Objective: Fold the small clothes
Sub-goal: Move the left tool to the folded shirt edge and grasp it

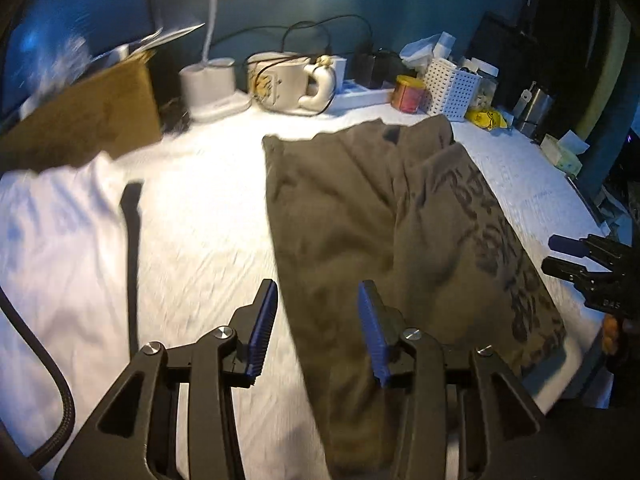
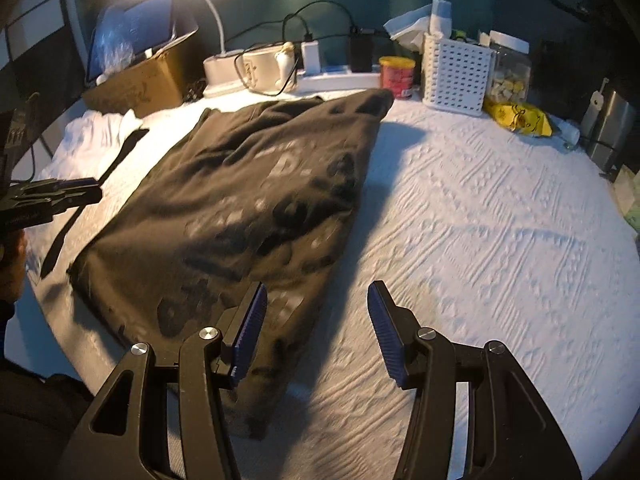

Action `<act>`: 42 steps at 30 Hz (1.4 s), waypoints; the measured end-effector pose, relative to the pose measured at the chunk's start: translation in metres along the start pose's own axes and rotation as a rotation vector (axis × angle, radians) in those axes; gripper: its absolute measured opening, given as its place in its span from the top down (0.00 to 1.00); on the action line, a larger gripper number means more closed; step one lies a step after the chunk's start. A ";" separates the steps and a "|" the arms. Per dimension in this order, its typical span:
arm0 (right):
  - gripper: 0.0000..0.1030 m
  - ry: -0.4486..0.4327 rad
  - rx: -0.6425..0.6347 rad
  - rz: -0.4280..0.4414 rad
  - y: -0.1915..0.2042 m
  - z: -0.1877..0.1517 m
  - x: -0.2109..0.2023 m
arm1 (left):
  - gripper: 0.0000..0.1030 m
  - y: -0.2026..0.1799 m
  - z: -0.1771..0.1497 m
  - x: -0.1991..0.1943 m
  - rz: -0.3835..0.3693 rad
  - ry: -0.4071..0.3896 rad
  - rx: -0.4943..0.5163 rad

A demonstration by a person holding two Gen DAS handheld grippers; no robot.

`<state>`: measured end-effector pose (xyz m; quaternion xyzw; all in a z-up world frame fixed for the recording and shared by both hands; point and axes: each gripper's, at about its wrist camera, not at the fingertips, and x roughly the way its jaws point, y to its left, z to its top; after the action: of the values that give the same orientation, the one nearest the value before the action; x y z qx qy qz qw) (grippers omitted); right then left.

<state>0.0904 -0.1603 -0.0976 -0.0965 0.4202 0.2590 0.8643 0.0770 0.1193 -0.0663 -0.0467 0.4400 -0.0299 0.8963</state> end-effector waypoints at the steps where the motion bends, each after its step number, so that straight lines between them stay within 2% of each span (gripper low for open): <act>1: 0.46 -0.002 0.004 -0.004 -0.002 0.003 0.001 | 0.60 -0.001 0.007 0.008 -0.008 -0.005 0.019; 8: 0.46 -0.016 0.033 -0.024 -0.020 0.025 0.011 | 0.60 0.003 0.039 0.049 -0.007 0.003 0.053; 15: 0.46 -0.015 0.052 -0.044 -0.037 0.052 0.028 | 0.60 0.024 0.068 0.082 -0.051 -0.027 -0.017; 23: 0.46 -0.018 0.049 -0.048 -0.047 0.085 0.052 | 0.61 0.041 0.097 0.113 -0.060 -0.016 -0.009; 24: 0.46 -0.017 0.051 -0.048 -0.048 0.088 0.055 | 0.66 0.041 0.099 0.115 -0.061 -0.022 -0.004; 25: 0.46 -0.017 0.052 -0.047 -0.048 0.091 0.058 | 0.87 0.042 0.100 0.117 -0.070 -0.019 0.009; 26: 0.46 -0.015 0.052 -0.045 -0.049 0.093 0.061 | 0.97 0.042 0.101 0.119 -0.075 -0.003 0.022; 31: 0.46 0.001 0.052 -0.042 -0.052 0.101 0.076 | 0.98 0.059 0.112 0.111 -0.029 -0.048 -0.021; 35: 0.46 0.010 0.057 -0.033 -0.055 0.105 0.086 | 0.97 0.065 0.113 0.119 -0.019 -0.011 -0.031; 39: 0.46 0.010 0.054 -0.036 -0.057 0.111 0.092 | 0.94 0.053 0.121 0.108 0.021 0.000 -0.032; 40: 0.46 0.008 0.055 -0.037 -0.058 0.112 0.093 | 0.86 0.047 0.124 0.100 0.038 -0.022 -0.034; 41: 0.46 0.005 0.058 -0.040 -0.059 0.114 0.093 | 0.64 0.042 0.126 0.094 0.040 -0.040 -0.033; 42: 0.46 0.001 0.062 -0.043 -0.061 0.116 0.094 | 0.51 0.037 0.126 0.089 0.029 -0.060 -0.030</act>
<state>0.2491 -0.1332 -0.1007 -0.0788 0.4264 0.2271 0.8720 0.2319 0.1546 -0.0632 -0.0548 0.4139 -0.0089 0.9086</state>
